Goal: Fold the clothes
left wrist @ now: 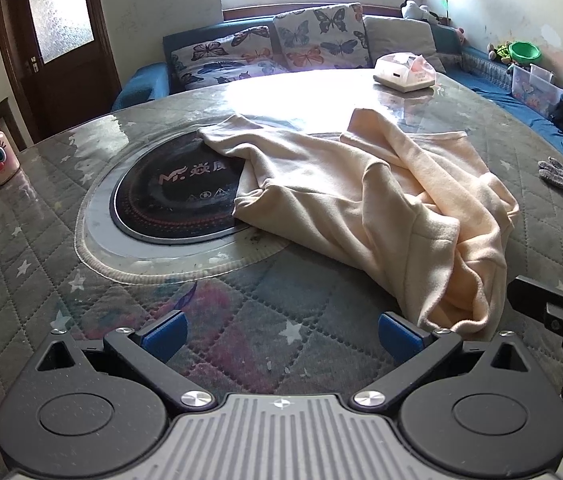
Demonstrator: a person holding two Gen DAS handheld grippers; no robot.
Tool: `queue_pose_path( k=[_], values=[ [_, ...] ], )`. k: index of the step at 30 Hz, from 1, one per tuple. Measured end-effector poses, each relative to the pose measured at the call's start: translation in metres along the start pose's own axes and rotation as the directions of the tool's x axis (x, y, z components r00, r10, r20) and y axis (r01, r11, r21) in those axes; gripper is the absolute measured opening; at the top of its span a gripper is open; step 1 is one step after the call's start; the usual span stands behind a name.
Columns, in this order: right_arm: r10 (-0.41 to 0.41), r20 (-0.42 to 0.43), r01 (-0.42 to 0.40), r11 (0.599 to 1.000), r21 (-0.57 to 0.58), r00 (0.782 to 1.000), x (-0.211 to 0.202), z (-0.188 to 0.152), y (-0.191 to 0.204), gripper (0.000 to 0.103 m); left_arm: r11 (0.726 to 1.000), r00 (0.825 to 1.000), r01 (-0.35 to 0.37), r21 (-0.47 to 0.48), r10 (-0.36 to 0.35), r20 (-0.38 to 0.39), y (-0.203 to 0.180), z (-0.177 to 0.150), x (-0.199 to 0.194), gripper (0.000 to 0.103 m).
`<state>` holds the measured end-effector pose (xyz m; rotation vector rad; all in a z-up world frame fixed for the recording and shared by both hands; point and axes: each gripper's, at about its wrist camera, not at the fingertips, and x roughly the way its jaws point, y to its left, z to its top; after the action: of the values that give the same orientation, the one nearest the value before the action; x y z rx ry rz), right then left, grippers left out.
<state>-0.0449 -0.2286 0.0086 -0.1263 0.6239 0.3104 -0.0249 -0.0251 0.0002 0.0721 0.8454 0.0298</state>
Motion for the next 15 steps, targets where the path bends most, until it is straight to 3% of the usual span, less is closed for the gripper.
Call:
queue_pose_path(
  k=[15],
  values=[
    [-0.002,-0.020,0.003,1.000,0.004,1.000,0.011,0.008,-0.002,0.103,1.000,1.000,0.005,0.005,-0.005,-0.024,0.000,0.011,0.012,0.103]
  ],
)
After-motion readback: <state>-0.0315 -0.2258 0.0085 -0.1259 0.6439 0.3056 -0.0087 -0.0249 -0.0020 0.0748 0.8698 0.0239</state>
